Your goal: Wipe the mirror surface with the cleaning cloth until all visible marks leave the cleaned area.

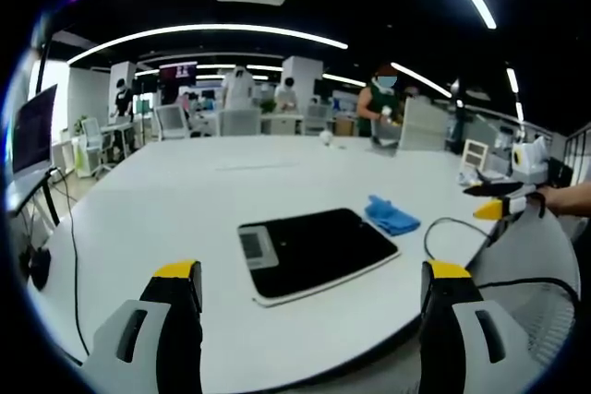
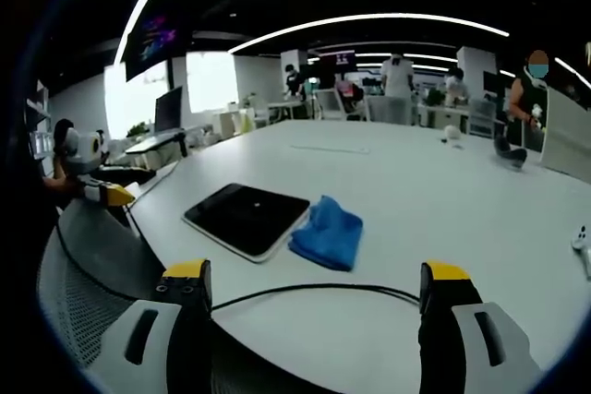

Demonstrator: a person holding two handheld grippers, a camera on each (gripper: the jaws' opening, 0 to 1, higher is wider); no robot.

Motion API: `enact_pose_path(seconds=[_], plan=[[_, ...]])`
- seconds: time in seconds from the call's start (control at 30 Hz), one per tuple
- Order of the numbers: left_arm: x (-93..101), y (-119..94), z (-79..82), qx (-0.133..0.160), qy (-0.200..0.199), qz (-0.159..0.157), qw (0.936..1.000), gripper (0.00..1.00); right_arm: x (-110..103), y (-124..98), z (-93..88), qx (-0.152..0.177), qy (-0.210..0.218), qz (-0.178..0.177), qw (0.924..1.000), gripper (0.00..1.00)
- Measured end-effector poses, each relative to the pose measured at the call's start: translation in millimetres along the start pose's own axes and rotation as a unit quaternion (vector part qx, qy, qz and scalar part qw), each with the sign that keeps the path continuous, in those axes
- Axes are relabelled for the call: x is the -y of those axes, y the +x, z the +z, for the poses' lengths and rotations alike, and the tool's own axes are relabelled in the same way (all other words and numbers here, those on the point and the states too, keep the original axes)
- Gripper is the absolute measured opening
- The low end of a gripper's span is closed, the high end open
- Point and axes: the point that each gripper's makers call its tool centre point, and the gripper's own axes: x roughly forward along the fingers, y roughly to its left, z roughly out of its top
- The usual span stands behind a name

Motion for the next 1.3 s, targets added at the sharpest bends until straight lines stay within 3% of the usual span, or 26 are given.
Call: enact_pose_path(seconds=[1.3], plan=[[2.2,0.7,-0.5,-0.001,-0.004,-0.007,1.0,0.99,3.6,0.5,4.3,0.009,-0.016,-0.004,0.9998,0.88]])
